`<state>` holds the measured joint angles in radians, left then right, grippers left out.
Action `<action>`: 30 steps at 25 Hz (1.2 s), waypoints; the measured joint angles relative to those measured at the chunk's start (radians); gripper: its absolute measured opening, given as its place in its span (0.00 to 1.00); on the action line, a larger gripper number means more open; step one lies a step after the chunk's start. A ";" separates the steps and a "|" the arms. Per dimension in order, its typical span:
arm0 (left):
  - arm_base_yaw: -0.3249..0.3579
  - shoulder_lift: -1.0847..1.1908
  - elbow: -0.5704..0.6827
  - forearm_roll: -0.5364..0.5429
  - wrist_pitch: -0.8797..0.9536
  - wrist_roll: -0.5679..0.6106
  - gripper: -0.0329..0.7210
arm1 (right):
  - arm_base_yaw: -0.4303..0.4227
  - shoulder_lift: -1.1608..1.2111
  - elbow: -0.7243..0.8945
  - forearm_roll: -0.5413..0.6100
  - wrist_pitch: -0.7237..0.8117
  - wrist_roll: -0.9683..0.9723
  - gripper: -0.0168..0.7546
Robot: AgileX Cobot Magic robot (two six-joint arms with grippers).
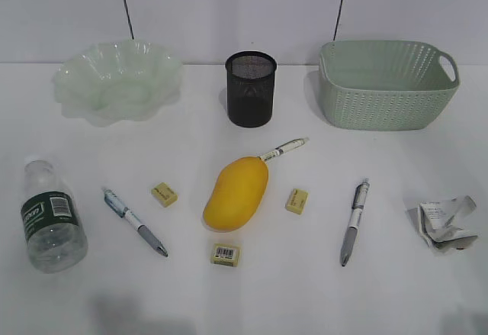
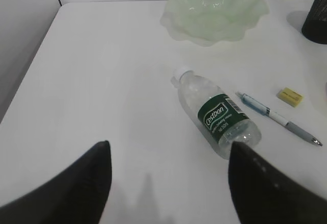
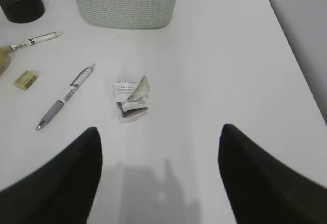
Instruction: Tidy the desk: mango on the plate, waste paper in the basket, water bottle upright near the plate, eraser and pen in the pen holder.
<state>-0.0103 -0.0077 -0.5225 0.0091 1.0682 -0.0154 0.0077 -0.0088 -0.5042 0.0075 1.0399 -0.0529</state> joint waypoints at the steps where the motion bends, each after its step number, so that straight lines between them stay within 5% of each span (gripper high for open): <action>1: 0.000 0.000 0.000 0.000 0.000 0.000 0.77 | 0.000 0.000 0.000 0.000 0.000 0.000 0.75; 30: 0.000 0.000 0.000 -0.004 0.000 0.000 0.72 | 0.000 0.000 0.000 0.000 0.000 0.000 0.75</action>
<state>-0.0103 -0.0077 -0.5225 0.0053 1.0682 -0.0154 0.0077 -0.0088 -0.5042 0.0075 1.0399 -0.0529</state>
